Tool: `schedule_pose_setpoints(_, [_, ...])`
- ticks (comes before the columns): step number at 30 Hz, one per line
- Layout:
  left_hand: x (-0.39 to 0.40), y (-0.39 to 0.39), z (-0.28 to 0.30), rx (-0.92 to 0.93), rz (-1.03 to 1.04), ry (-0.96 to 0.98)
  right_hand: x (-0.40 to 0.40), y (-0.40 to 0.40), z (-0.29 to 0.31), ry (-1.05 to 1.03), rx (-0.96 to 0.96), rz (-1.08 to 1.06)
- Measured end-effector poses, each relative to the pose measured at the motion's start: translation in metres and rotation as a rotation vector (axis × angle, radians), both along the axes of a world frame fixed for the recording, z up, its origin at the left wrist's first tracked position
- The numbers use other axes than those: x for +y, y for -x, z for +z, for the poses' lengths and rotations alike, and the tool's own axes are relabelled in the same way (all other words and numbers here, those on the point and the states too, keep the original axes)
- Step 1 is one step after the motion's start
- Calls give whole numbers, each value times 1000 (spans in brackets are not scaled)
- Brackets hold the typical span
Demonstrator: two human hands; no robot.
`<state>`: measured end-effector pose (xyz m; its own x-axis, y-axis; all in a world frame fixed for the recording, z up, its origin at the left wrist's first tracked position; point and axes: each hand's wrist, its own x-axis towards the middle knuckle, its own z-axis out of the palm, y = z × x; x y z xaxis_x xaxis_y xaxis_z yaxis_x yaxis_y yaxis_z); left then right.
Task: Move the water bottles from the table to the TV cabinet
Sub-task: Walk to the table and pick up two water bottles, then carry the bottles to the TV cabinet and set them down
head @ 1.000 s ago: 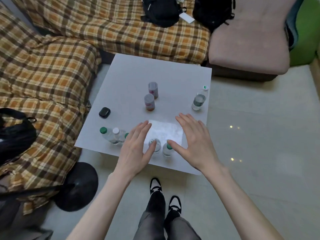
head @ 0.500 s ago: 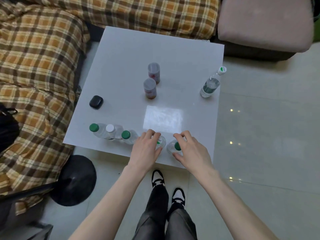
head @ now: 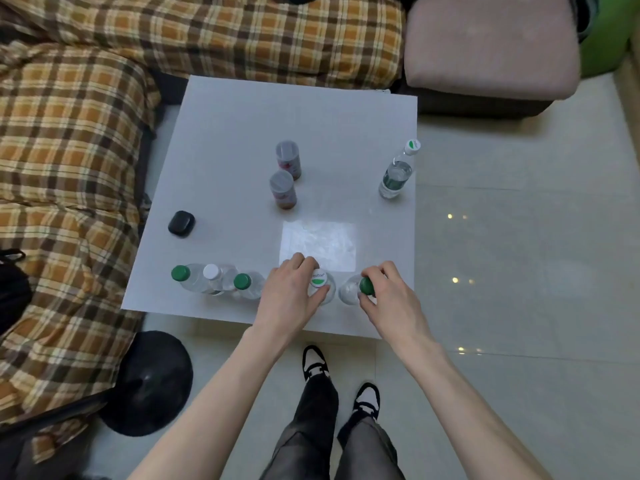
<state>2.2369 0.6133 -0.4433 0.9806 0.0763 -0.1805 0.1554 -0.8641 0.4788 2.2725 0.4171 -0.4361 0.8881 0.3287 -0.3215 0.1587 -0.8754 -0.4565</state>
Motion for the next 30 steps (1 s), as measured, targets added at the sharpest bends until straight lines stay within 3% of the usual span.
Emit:
schedule_pose_setpoints(10, [-87, -21, 106, -205, -185, -7, -117, 17, 111, -174, -241, -383])
schedule_pose_setpoints(20, [-265, -26, 181, -336, -482, 117, -289, 90, 209, -79, -575, -645])
schedule_pose_setpoints(30, [-459, -5, 250, -435, -779, 321, -470, 186, 254, 14, -729, -910])
